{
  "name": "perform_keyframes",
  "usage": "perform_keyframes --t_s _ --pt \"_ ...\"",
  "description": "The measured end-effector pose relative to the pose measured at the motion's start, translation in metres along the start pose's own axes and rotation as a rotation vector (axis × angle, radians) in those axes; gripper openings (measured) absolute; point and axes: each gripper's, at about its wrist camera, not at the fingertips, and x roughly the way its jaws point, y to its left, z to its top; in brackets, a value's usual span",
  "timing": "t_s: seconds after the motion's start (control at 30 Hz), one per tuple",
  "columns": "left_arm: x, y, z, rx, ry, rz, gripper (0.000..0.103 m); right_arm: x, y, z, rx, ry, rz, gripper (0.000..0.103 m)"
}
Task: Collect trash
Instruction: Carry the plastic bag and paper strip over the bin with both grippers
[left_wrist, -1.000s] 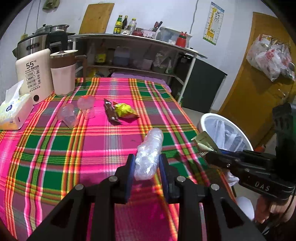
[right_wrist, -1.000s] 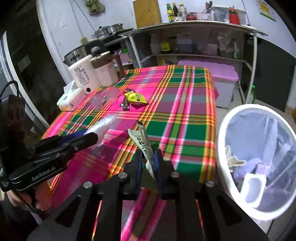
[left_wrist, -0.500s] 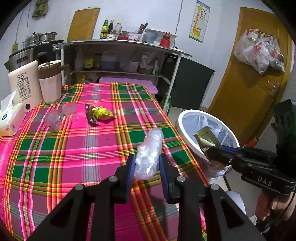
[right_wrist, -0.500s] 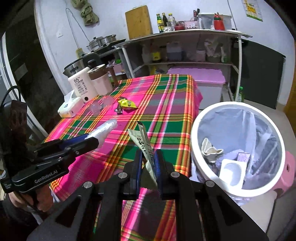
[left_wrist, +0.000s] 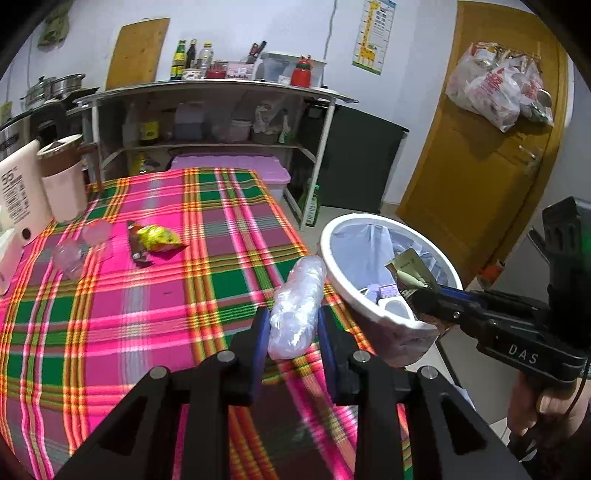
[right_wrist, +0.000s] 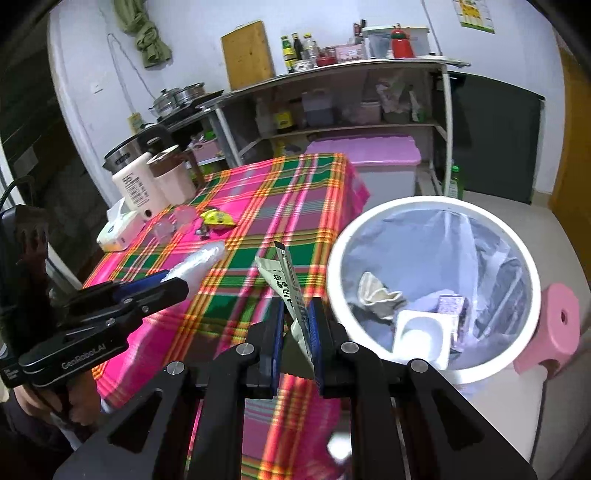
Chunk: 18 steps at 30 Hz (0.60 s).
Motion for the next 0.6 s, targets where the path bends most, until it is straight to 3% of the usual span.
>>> perform_keyframes --t_s 0.6 --pt "0.055 -0.050 0.025 0.094 0.050 -0.084 0.028 -0.005 -0.065 -0.004 0.110 -0.011 -0.098 0.014"
